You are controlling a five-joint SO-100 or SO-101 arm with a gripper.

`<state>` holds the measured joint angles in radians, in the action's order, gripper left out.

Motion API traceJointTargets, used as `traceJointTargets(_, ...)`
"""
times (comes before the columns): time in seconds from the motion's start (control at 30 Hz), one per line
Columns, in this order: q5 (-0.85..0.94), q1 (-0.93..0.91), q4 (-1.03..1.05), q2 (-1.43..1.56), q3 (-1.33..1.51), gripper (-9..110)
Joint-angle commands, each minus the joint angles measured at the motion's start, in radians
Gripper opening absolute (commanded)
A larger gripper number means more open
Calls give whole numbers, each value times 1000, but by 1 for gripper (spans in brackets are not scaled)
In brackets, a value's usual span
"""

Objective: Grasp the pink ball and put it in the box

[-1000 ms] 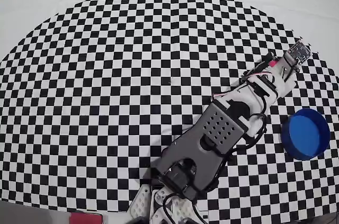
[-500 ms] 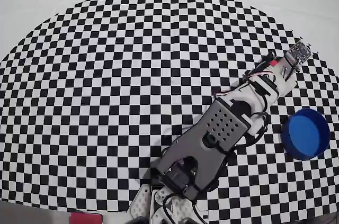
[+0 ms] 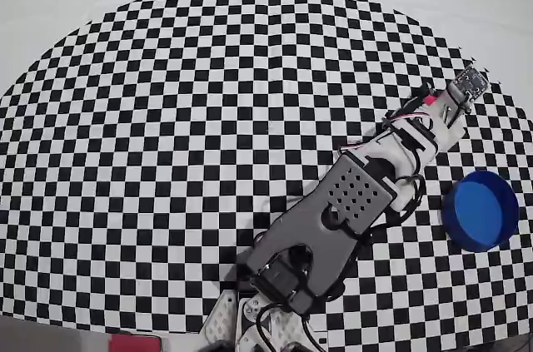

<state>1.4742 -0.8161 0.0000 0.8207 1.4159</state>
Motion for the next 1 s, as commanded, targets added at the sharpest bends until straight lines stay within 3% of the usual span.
traceJointTargets(0.0, -8, 5, 3, 3, -66, 29)
traceJointTargets(0.97, -9, 8, 5, -60, -124, 28)
